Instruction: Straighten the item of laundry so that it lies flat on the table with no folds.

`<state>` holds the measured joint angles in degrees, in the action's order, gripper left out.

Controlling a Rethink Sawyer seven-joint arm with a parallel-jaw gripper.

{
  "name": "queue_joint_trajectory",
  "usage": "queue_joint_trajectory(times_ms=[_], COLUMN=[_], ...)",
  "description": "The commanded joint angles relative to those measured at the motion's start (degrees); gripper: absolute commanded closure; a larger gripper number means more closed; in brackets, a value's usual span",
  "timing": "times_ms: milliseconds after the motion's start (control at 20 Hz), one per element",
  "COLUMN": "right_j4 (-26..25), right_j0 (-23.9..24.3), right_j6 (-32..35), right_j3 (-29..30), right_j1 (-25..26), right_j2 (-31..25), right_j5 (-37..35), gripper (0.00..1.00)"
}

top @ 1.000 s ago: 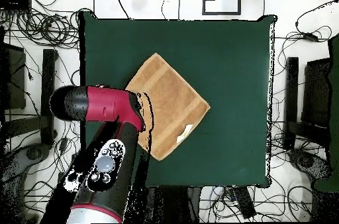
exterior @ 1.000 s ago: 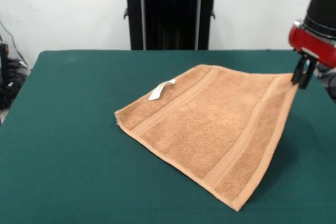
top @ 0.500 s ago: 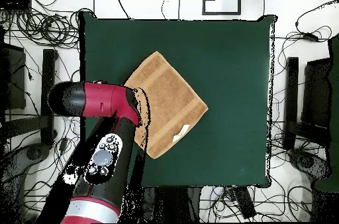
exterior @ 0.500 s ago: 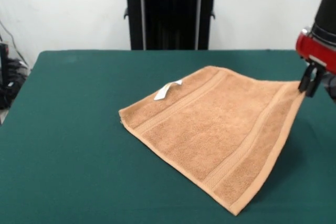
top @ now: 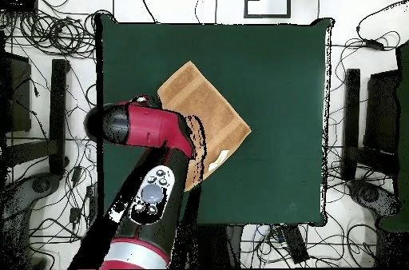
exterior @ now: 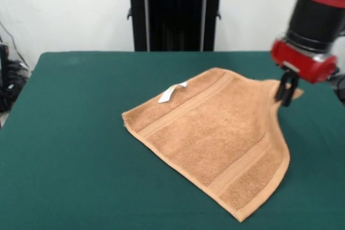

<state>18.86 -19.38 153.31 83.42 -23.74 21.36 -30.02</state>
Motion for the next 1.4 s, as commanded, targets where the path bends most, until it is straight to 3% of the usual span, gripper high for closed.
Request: queue_joint_trajectory(times_ms=[50,800,1200,1400], right_j4=[-3.8,-6.0,-1.5,0.2], right_j0=[2.7,7.0,-1.9,-2.6], right_j6=[2.0,1.4,12.2,13.1], right_j3=[9.7,11.6,1.4,1.2], right_j1=[-1.3,-3.1,3.5,3.4], right_j2=[-5.7,-10.6,-2.4,-2.3], right_j5=[8.7,11.2,2.3,-1.1], gripper=[1.0,1.0,1.0,1.0])
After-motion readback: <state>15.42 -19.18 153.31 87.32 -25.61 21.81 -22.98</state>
